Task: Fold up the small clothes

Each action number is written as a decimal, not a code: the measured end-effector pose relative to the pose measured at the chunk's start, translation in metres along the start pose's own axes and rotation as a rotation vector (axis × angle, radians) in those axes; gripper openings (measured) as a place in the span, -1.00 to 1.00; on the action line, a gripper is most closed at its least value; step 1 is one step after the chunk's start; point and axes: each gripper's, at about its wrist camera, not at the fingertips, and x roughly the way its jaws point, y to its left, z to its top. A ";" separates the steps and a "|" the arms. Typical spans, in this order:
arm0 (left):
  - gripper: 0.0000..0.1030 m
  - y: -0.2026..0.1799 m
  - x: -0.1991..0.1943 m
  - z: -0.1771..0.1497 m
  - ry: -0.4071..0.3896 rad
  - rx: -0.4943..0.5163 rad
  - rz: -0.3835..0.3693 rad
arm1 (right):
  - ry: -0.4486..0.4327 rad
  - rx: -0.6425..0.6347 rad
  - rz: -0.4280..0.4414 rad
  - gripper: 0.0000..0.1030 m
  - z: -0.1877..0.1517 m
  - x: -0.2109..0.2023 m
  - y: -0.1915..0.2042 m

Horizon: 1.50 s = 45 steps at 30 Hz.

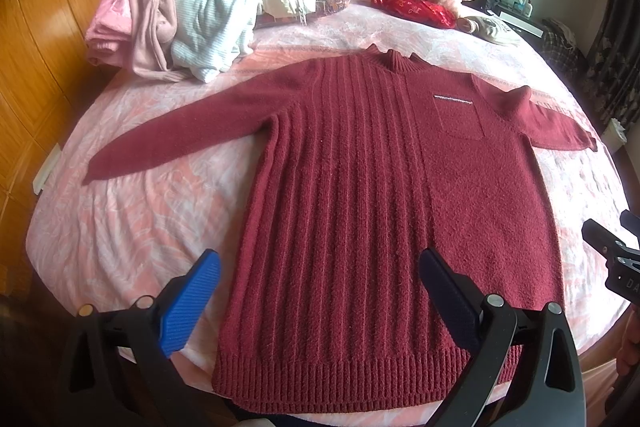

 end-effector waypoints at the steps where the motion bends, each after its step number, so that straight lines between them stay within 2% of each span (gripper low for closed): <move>1: 0.93 0.000 0.000 0.000 0.001 -0.001 -0.001 | 0.000 0.000 0.000 0.95 0.000 0.000 0.000; 31: 0.93 -0.003 0.005 0.006 0.012 0.002 0.006 | 0.018 0.018 0.008 0.95 0.005 0.005 -0.004; 35: 0.93 -0.015 0.024 0.029 0.030 -0.001 0.040 | 0.059 0.067 -0.035 0.95 0.032 0.024 -0.033; 41: 0.93 -0.050 0.070 0.089 0.045 -0.012 0.003 | 0.126 0.126 -0.120 0.95 0.088 0.077 -0.115; 45: 0.93 -0.085 0.099 0.120 -0.001 0.045 0.033 | 0.211 0.238 -0.088 0.95 0.123 0.133 -0.186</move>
